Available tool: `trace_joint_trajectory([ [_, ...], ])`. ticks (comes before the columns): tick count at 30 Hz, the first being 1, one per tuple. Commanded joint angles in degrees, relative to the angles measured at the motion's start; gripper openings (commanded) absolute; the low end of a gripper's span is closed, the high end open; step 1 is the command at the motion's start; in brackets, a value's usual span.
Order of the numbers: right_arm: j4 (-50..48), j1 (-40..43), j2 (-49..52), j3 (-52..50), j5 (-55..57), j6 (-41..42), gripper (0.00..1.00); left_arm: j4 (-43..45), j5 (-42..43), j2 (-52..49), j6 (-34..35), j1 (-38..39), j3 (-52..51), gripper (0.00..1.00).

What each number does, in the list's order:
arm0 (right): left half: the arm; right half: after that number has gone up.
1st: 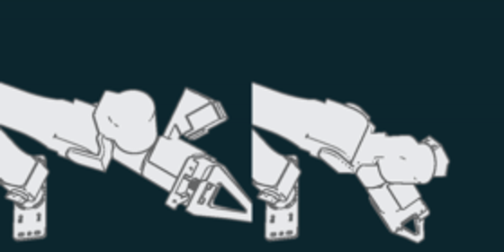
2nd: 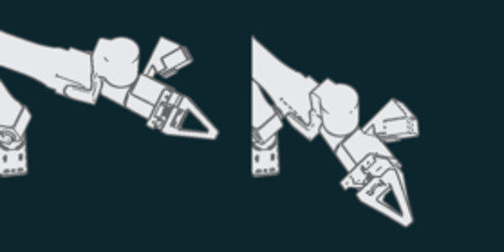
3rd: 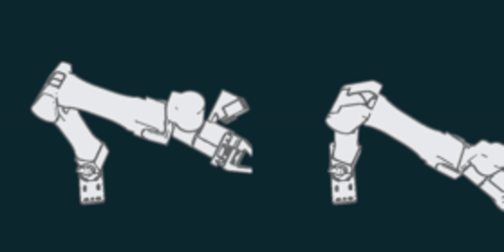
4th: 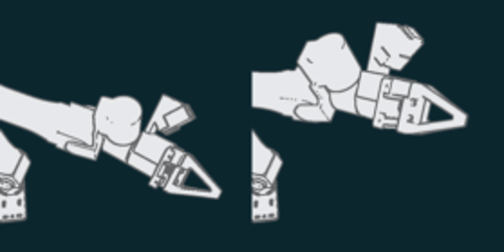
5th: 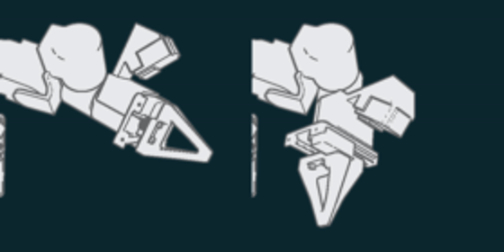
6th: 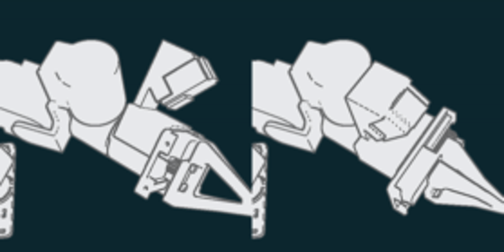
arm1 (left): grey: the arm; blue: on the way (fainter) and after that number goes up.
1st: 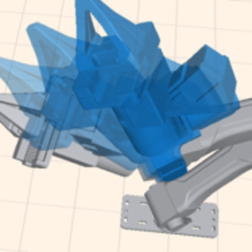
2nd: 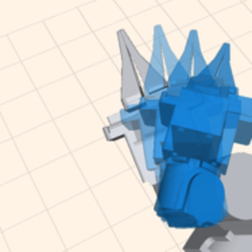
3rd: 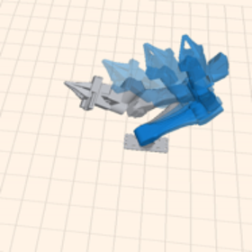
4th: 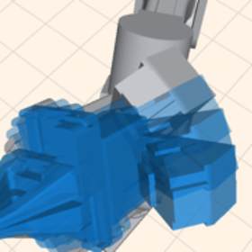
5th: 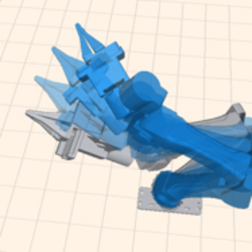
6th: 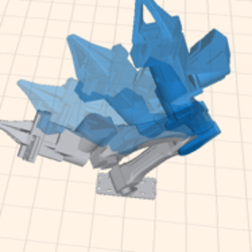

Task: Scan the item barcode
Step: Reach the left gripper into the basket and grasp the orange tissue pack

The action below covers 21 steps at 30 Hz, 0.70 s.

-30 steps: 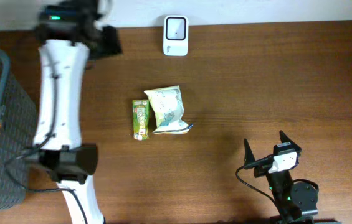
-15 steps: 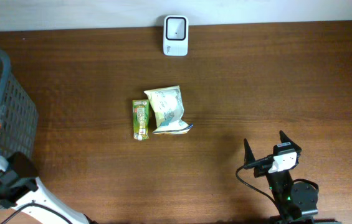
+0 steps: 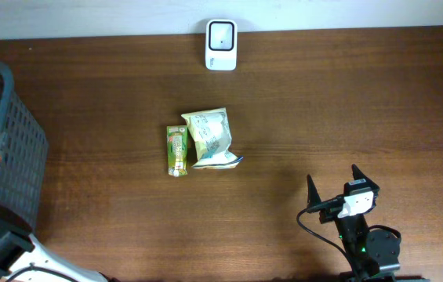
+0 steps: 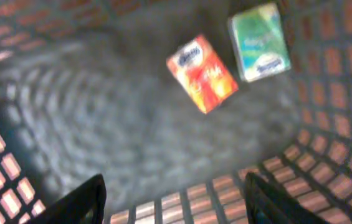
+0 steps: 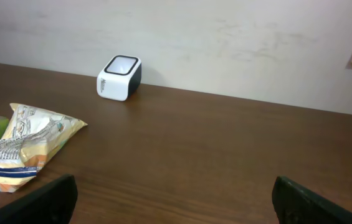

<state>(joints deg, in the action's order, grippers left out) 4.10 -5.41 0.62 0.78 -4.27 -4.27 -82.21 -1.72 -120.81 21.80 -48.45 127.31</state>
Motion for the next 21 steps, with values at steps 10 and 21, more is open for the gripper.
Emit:
trace_joint_trajectory([
  [10, 0.0, -0.2, -0.4, -0.5, 0.5, 0.2, 0.99, 26.8, 4.5, 0.6, -17.6, 0.1, -21.9, 0.70],
  [21, 0.0, -0.2, -0.4, -0.5, 0.5, 0.2, 0.99, 30.6, 4.5, -3.3, -24.6, 0.8, -22.6, 0.70],
])
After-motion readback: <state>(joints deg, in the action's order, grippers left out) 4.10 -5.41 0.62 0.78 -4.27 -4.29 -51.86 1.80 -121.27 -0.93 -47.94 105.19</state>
